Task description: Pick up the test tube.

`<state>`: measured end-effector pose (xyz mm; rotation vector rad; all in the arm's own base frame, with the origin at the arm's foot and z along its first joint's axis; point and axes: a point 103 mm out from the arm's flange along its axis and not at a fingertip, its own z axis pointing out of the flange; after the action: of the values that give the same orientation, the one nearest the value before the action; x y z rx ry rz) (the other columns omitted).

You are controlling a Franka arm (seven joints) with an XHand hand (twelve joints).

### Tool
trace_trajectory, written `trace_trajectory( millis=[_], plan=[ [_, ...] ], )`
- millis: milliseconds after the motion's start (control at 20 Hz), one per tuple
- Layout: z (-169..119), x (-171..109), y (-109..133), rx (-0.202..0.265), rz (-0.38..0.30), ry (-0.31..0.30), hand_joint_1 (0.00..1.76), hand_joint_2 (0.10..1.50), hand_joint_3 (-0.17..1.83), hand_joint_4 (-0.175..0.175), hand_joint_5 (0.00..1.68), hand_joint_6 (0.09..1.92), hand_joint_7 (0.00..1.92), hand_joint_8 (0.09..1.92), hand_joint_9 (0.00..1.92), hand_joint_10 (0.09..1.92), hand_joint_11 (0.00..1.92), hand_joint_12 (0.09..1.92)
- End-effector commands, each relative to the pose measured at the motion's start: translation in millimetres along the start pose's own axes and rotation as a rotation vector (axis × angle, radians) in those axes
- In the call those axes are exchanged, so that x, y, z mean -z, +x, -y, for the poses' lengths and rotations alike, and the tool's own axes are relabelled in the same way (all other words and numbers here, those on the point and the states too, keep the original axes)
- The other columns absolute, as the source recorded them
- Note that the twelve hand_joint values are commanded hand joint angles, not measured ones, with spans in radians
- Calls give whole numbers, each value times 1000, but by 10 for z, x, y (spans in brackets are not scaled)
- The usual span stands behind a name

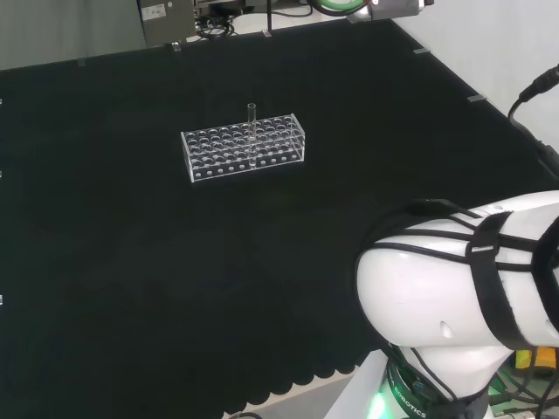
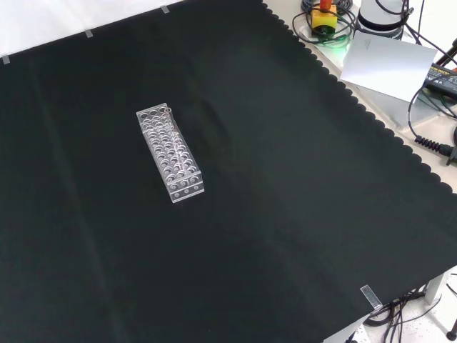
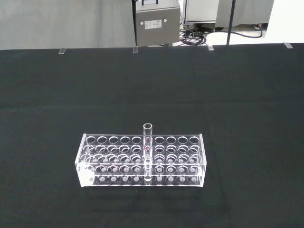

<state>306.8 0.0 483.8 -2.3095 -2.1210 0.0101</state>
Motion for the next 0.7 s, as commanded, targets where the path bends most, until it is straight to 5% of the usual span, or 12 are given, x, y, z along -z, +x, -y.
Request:
trace_trajectory(
  millis=[50,300,700],
  plan=[
    [-11,-7,-32,1,1,-7,398,846,392,-1,63,87,0,408,232,87,0,1450],
    [-33,-13,-112,9,-12,-8,287,928,319,-10,0,87,0,305,174,87,0,1402],
    [-399,-113,87,42,15,67,285,943,290,-10,0,87,0,347,175,87,0,1402]
  ],
)
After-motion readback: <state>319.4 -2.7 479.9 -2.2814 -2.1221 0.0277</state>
